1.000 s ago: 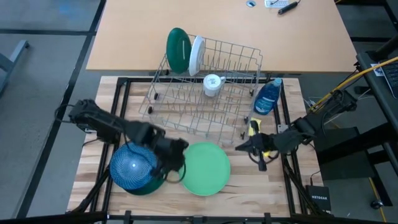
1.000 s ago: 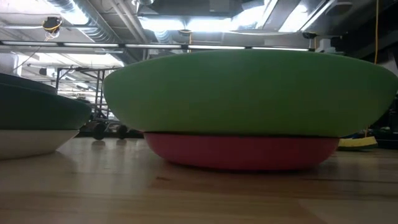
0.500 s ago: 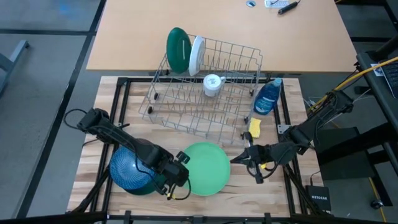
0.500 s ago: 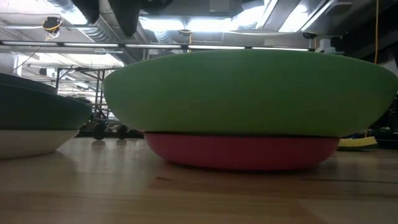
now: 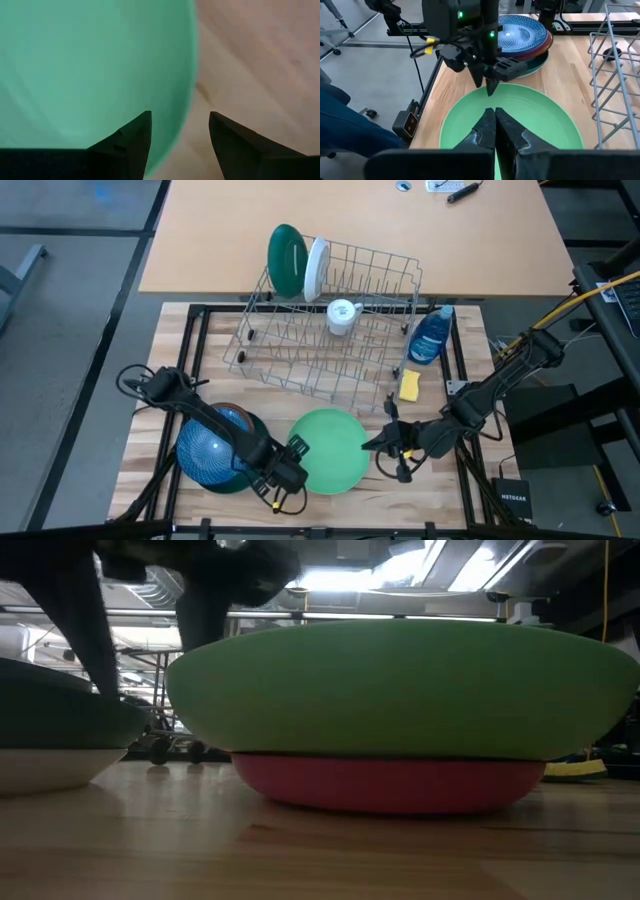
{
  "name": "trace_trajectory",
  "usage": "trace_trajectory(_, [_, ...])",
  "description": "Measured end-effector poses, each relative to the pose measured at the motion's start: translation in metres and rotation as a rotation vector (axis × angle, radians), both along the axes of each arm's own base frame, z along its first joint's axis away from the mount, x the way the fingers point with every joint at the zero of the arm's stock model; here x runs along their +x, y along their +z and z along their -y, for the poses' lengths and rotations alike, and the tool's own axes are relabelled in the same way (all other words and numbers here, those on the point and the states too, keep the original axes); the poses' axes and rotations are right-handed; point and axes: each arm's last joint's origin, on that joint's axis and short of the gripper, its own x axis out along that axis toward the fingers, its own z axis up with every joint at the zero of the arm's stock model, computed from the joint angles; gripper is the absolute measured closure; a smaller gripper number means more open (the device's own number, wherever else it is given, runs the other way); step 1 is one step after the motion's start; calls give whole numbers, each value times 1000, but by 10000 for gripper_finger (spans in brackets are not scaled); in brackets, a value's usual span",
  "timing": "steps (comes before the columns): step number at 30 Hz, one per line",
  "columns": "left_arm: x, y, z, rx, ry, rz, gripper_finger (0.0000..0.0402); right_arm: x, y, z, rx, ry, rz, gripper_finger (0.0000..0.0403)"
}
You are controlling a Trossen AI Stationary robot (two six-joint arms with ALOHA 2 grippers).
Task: Sort dishes
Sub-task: Put the light green plate in the dish rack
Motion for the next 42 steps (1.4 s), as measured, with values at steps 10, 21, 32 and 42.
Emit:
trace_trajectory(10, [5, -18, 2, 84, -8, 1, 265, 2, -2, -1, -5, 0, -7, 402])
trace_trajectory(21, [2, -13, 8, 74, 29, 41, 385, 2, -2, -1, -6, 0, -7, 402])
trace_trajectory(32, [-5, 35, 16, -74, 132, 163, 398, 2, -2, -1, -42, 2, 2, 402])
trace_trajectory(42, [-28, 112, 13, -406, 262, 321, 400, -7, 13, 9, -139, -30, 84, 402])
